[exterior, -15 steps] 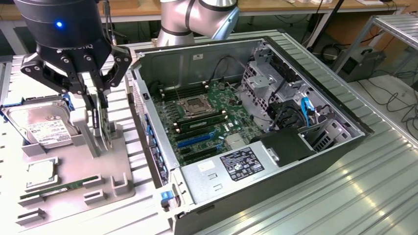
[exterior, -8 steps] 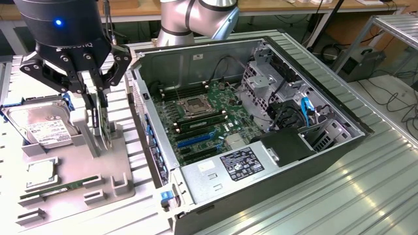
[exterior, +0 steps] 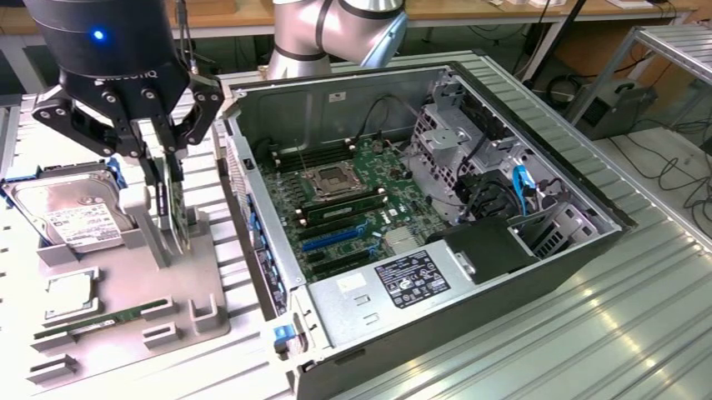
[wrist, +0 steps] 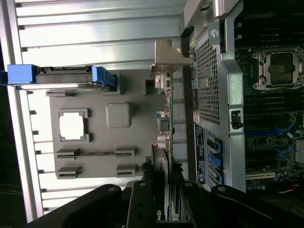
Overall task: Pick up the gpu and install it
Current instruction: 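Pick up the gpu and move the gpu toward the slot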
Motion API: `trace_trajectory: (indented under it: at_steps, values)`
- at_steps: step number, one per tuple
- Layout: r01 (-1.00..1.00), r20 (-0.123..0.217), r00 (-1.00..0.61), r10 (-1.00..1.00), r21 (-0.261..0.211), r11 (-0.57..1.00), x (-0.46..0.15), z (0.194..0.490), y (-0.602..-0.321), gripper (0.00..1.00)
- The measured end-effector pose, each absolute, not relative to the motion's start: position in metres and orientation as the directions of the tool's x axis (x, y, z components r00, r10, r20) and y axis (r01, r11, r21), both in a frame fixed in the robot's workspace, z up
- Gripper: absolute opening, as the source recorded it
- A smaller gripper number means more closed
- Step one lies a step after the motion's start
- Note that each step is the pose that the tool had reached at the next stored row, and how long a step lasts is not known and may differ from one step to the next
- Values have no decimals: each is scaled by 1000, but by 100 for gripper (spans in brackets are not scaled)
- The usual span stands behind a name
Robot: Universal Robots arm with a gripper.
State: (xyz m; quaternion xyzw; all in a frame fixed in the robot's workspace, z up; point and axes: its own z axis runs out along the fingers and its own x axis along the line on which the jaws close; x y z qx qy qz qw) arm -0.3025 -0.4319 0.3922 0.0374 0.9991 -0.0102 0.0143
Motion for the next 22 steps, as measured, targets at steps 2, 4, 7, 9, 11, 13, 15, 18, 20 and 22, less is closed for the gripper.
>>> trace_trajectory:
  at_steps: [2,4,7,9,11,13,15,18,20,22]
  values:
    - [75,-29,-997,74,-19,997,-302,393,-432,26]
    - [75,-29,-997,75,-19,997,-302,393,-432,26]
    - [75,-29,-997,74,-19,997,-302,394,-432,26]
    - [75,-29,-997,75,-19,997,-302,394,-432,26]
    - [75,-29,-997,75,-19,997,-302,394,-432,26]
    - [75,-29,-997,74,-19,997,-302,395,-432,26]
    - [75,-29,-997,75,-19,997,-302,395,-432,26]
    - [75,-29,-997,74,-19,997,-302,397,-432,26]
    - [75,-29,-997,75,-19,997,-302,397,-432,26]
    - [75,-29,-997,74,-19,997,-302,398,-432,26]
